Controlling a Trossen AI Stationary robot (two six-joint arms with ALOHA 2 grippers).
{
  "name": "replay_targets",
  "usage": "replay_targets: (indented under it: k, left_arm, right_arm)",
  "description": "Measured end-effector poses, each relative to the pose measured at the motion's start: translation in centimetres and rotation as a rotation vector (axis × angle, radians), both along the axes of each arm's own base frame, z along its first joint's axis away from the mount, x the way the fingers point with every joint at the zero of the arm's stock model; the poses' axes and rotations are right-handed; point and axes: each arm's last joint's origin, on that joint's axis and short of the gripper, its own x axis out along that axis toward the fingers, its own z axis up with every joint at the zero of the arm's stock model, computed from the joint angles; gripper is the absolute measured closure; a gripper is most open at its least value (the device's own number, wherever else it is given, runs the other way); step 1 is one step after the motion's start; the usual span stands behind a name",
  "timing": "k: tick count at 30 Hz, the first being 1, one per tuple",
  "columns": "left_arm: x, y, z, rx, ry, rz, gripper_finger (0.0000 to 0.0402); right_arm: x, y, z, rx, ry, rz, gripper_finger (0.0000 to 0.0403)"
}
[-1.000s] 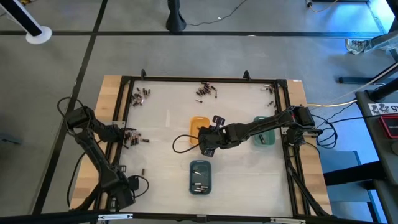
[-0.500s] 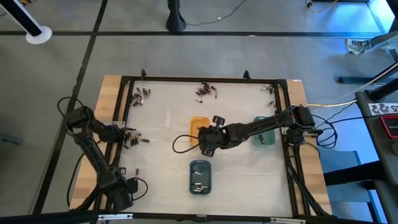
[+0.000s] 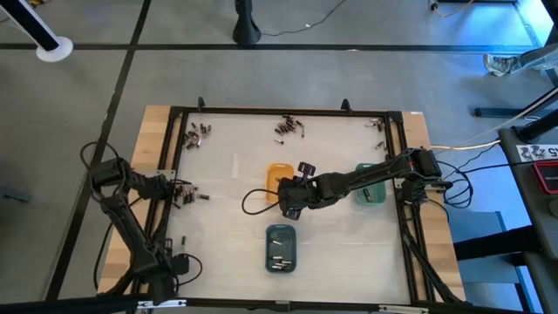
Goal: Sort batteries
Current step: Put the black battery into the yellow bin
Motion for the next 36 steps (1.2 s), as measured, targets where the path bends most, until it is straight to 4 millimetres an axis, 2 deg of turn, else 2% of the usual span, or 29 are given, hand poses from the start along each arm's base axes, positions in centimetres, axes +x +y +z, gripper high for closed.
replay_targets:
  k: [9, 12, 19, 25, 31, 36]
  left_arm:
    - [-0.8, -0.1, -1.0, 0.036, 0.069, -0.074, 0.0126]
    - [-0.8, 0.0, -1.0, 0.043, 0.078, -0.089, 0.0145]
    - [-0.9, 0.2, -1.1, 0.063, 0.088, -0.089, 0.0227]
    - [-0.6, 0.3, -1.0, 0.066, 0.093, -0.065, 0.0228]
    - [1.2, -0.1, 0.2, 0.066, 0.071, -0.075, 0.0226]
    - [2.8, 0.0, 2.3, 0.127, 0.019, -0.121, 0.0226]
  right_arm:
    - [0.0, 0.1, 0.0, 0.024, 0.005, 0.011, 0.0323]
    - [0.0, 0.1, 0.0, 0.024, 0.003, 0.01, 0.0323]
    - [0.0, 0.0, 0.0, 0.025, 0.001, 0.009, 0.0323]
    - [0.0, 0.1, 0.0, 0.026, 0.001, 0.008, 0.0323]
    - [0.0, 0.1, 0.0, 0.035, 0.004, 0.012, 0.0323]
    - [0.0, 0.1, 0.0, 0.034, 0.005, 0.013, 0.0323]
